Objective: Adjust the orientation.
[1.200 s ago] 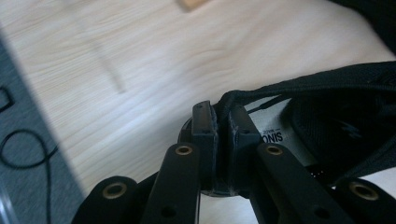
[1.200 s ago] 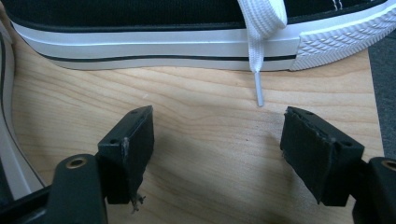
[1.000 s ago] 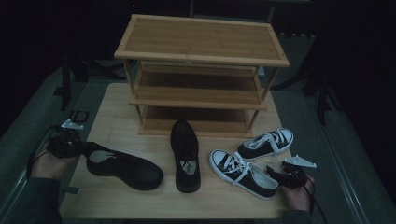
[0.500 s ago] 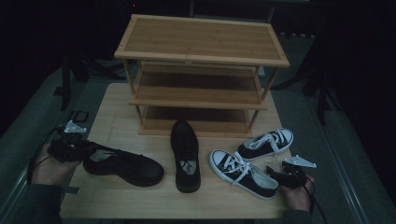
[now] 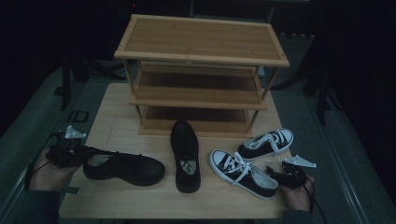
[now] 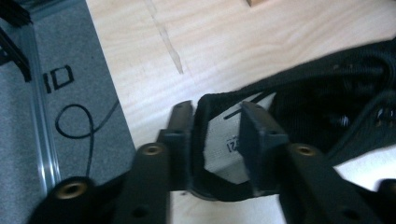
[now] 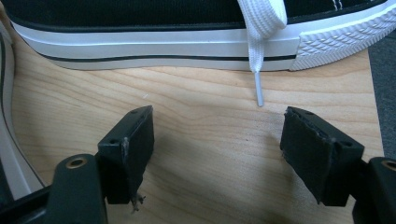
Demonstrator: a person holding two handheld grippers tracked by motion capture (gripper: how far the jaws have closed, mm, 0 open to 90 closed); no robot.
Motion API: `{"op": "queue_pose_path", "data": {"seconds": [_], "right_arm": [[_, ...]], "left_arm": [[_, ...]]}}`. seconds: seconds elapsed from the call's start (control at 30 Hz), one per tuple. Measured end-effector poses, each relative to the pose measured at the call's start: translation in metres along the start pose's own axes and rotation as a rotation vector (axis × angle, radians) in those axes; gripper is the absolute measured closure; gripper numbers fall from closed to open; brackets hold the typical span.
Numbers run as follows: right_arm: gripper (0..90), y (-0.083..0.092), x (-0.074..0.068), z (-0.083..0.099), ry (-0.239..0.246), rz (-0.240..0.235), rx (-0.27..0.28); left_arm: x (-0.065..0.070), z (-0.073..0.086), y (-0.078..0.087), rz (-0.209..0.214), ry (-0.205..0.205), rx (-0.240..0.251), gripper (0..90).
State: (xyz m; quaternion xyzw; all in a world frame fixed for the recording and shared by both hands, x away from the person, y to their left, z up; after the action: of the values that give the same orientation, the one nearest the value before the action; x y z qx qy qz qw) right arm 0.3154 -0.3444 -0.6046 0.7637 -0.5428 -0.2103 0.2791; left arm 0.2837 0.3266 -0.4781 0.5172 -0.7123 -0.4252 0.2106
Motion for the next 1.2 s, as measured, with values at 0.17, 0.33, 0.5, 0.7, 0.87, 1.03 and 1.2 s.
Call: {"op": "queue_pose_path", "data": {"seconds": [0.17, 0.33, 0.5, 0.7, 0.87, 1.03, 1.2], "right_arm": [[25.8, 0.000, 0.000, 0.000, 0.000, 0.000, 0.000], [25.8, 0.000, 0.000, 0.000, 0.000, 0.000, 0.000], [25.7, 0.000, 0.000, 0.000, 0.000, 0.000, 0.000], [25.7, 0.000, 0.000, 0.000, 0.000, 0.000, 0.000], [25.7, 0.000, 0.000, 0.000, -0.001, 0.000, 0.000], [25.7, 0.000, 0.000, 0.000, 0.000, 0.000, 0.000], [25.7, 0.000, 0.000, 0.000, 0.000, 0.000, 0.000]], "left_arm": [[-0.003, 0.006, 0.004, 0.039, 0.017, 0.023, 65.3], [-0.005, -0.001, 0.012, 0.015, 0.046, 0.106, 52.5], [0.018, -0.015, 0.012, 0.083, -0.047, 0.126, 52.4], [0.047, -0.029, -0.001, 0.140, -0.143, 0.092, 52.5], [0.063, -0.038, -0.016, 0.165, -0.193, 0.061, 50.8], [0.074, -0.045, -0.024, 0.183, -0.233, 0.060, 47.8], [0.088, -0.053, -0.039, 0.207, -0.299, 0.017, 47.1]]}}
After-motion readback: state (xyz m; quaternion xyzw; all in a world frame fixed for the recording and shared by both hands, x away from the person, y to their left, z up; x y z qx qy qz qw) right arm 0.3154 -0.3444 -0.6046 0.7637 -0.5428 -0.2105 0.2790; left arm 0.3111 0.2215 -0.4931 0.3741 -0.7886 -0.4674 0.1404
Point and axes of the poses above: each handheld gripper's, and its own axes: y roughly backward along the jaws, z roughly out of its underside, x roughly to its right, the point moved 3 cm from there along -y, roughly forward along the jaws, and after that the axes turned 1 degree about -z, right-handed, at the moved point
